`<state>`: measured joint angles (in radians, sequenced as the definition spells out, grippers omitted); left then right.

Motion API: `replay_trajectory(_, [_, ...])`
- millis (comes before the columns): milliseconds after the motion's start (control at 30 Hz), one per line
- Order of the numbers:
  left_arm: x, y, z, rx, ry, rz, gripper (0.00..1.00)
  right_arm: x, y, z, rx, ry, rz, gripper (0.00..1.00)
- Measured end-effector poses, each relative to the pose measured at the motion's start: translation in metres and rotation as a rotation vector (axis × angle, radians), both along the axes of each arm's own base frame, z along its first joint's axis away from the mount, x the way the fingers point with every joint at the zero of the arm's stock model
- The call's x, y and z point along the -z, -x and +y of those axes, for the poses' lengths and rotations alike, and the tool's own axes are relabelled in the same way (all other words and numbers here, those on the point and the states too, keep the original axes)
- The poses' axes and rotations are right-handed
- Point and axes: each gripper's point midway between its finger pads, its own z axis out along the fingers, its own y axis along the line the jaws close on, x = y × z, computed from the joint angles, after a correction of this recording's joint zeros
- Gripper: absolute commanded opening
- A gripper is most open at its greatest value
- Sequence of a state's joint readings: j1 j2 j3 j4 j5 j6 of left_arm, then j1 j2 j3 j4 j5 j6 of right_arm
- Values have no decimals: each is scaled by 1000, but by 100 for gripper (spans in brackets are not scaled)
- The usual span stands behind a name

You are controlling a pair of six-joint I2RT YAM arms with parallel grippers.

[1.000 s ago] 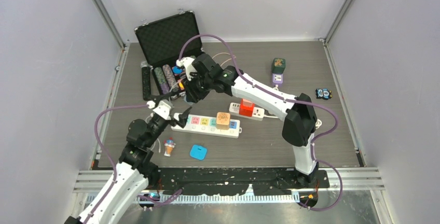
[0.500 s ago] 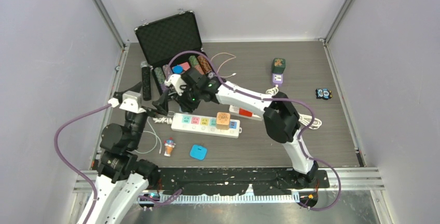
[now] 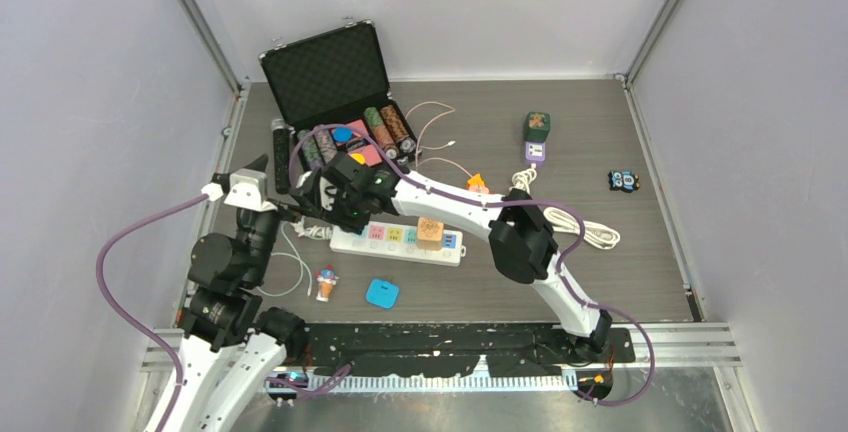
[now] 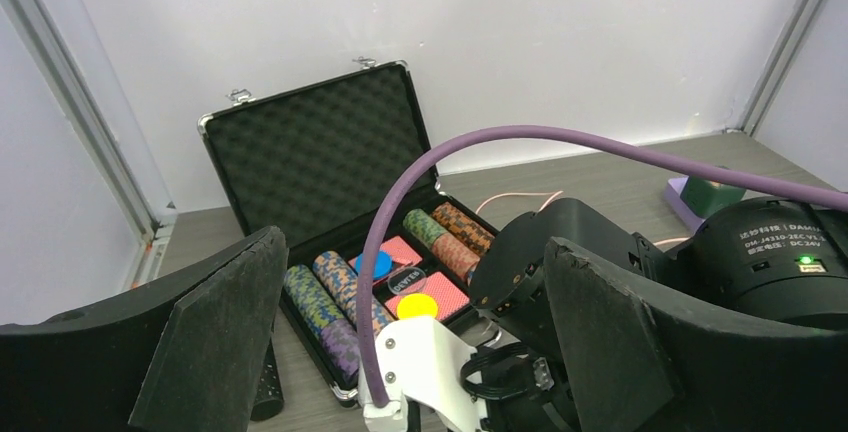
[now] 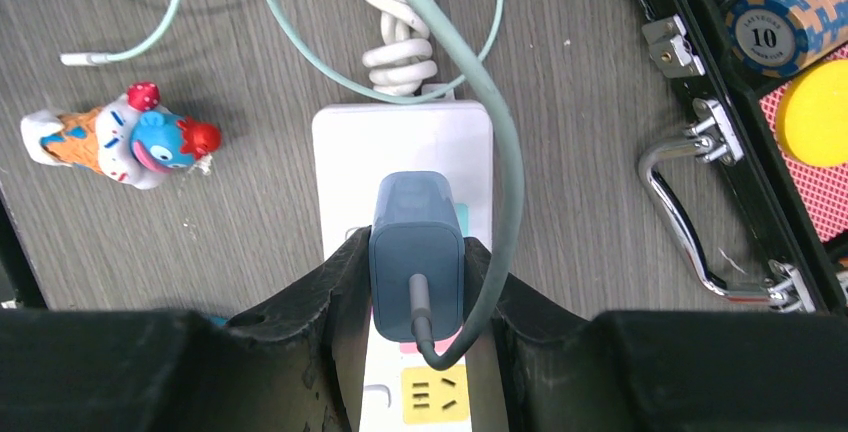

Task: Insert the plug

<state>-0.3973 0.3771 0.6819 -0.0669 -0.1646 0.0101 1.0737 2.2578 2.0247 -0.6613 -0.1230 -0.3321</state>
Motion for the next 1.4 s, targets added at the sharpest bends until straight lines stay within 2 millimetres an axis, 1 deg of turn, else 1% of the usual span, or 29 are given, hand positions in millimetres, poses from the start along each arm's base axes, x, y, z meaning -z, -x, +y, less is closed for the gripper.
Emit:
replay_trajectory(233, [6, -2, -1, -1, -2, 12, 100, -1, -2, -12, 9, 62, -14, 5])
replay_trajectory(433, [9, -3, -2, 2, 10, 16, 100, -1, -3, -12, 14, 73, -5, 5])
replay_trajectory(667, [12, -4, -3, 6, 24, 24, 100, 12, 0, -15, 10, 105, 18, 5])
replay_trajectory(900, [19, -5, -2, -4, 23, 35, 100, 17, 5, -14, -2, 105, 44, 5])
replay_trajectory(1167, [22, -6, 0, -12, 22, 40, 100, 21, 5, -14, -3, 104, 46, 5])
replay_trajectory(1300, [23, -6, 0, -12, 22, 40, 100, 31, 4, -12, -8, 95, 41, 5])
replay_trajectory(1400, [24, -6, 0, -12, 21, 43, 100, 33, 4, -11, -17, 71, 27, 5])
